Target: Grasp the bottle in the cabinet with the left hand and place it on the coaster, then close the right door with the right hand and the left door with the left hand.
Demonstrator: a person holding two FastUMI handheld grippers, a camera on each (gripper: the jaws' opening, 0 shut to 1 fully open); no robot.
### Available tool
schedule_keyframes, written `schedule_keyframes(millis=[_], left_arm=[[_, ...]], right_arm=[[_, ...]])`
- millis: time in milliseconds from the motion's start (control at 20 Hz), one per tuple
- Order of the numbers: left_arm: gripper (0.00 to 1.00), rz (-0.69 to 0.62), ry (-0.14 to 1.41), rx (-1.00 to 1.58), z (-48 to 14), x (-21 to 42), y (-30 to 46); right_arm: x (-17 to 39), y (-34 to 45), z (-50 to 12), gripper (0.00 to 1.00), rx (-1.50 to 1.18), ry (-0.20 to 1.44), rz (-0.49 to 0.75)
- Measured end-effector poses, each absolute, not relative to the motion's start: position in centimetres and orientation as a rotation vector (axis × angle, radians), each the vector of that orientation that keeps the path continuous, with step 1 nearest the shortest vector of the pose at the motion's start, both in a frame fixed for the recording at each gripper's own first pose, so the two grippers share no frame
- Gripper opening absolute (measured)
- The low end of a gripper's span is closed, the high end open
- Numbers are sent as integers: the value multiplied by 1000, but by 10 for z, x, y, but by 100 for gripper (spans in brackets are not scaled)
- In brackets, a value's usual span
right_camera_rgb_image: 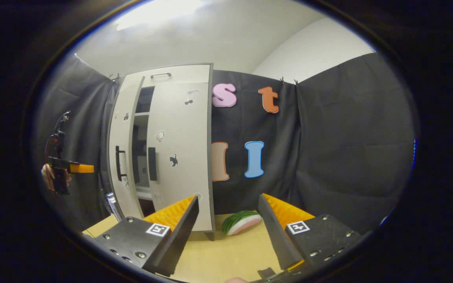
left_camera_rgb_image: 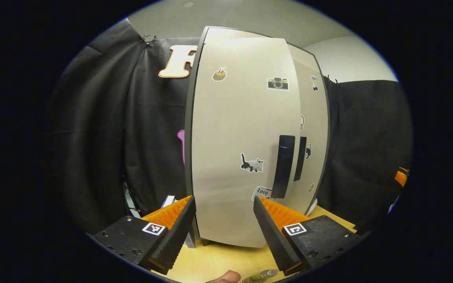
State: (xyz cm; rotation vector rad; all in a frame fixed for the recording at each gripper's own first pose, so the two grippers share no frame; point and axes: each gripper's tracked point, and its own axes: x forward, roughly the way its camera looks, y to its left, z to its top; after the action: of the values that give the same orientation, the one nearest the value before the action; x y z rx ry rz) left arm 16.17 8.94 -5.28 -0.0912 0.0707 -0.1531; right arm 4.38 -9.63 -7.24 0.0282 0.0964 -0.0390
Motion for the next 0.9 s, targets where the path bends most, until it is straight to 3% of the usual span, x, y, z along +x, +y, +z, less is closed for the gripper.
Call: schedule_keyframes(millis=[700, 900], left_arm=[[90, -75, 7, -12, -40, 57, 85], [94, -87, 27, -64, -36, 43, 73]], right_arm=[[26, -38, -45, 90, 62, 50, 80], [30, -17, -32, 93, 48, 25, 113]])
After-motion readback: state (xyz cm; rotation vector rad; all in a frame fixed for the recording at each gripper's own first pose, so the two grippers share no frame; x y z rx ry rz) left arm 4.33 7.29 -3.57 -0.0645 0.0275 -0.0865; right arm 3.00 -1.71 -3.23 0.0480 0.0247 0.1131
